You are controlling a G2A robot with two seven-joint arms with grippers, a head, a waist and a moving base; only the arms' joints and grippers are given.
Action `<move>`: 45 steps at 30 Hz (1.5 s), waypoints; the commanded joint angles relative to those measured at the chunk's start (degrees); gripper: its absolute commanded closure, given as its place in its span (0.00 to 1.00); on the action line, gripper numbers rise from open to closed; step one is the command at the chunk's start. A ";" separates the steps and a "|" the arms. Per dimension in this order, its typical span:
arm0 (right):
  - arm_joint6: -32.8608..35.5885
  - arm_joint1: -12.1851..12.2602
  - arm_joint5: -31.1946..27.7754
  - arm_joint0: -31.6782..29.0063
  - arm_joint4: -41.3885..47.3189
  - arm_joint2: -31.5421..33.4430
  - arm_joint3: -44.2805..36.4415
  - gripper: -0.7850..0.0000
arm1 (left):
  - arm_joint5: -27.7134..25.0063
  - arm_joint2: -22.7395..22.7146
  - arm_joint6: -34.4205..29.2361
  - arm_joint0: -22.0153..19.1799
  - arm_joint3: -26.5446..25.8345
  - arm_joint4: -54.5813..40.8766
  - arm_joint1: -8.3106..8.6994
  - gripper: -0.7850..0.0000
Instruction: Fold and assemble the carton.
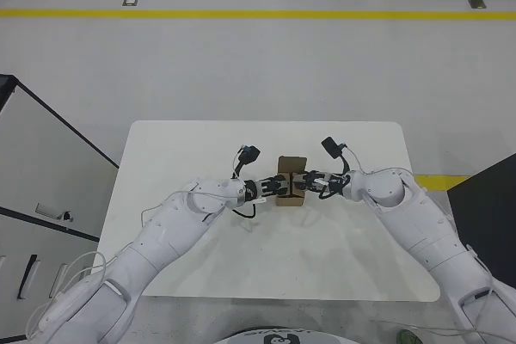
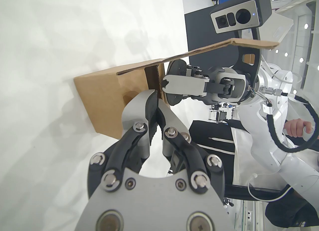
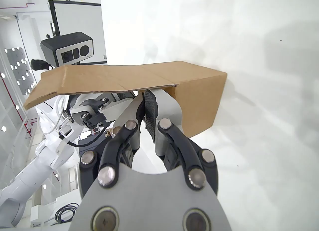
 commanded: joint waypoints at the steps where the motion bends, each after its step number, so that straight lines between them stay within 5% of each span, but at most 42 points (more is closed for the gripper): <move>1: 0.09 -0.18 -0.02 0.20 -0.05 -0.15 0.28 1.00 | -0.14 -0.31 -0.20 0.08 -0.08 0.00 -0.05 1.00; 45: 0.66 -1.33 0.77 -0.58 -2.93 2.10 -0.37 1.00 | -0.53 -3.62 -2.51 1.81 0.05 2.62 -1.38 1.00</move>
